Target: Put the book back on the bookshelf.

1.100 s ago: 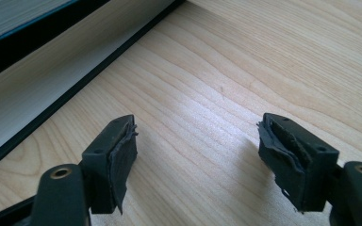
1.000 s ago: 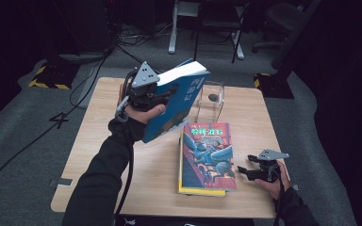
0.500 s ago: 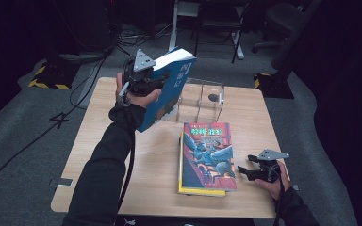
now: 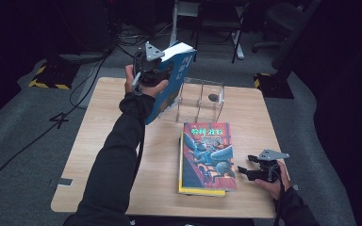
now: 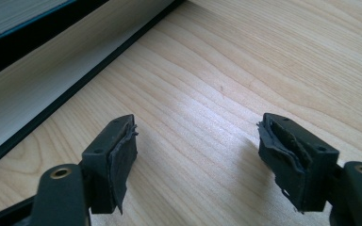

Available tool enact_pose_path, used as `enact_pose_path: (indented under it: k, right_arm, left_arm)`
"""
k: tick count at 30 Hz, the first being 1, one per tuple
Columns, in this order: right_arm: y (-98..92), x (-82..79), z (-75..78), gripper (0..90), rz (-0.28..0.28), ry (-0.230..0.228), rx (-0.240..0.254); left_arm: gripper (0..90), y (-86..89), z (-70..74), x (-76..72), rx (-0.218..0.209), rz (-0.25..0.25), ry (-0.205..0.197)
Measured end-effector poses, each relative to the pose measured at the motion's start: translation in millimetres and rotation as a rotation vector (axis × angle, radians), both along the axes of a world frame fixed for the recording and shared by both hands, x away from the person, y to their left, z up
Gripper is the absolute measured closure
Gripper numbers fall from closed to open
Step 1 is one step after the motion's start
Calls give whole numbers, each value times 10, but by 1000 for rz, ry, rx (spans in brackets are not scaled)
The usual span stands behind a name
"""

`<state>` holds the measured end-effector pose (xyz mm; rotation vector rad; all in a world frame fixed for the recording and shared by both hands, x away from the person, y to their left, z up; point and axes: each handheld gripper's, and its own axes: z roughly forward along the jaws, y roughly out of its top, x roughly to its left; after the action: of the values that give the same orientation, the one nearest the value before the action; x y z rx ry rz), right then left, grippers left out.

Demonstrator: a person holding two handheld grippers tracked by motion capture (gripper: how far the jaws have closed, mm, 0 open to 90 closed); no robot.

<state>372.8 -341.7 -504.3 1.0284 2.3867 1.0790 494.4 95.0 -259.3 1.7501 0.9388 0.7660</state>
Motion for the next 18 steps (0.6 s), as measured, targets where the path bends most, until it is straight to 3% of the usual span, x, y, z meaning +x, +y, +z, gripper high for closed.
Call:
enact_pose_path:
  k: [8, 18]
  right_arm:
    - [0, 0, 0, 287, 0, 0, 1]
    - [-2, -1, -1, 287, 1, -1, 0]
  left_arm:
    - [603, -84, -116, 253, -35, 67, 22]
    - [603, -265, -240, 489, -19, 161, 14]
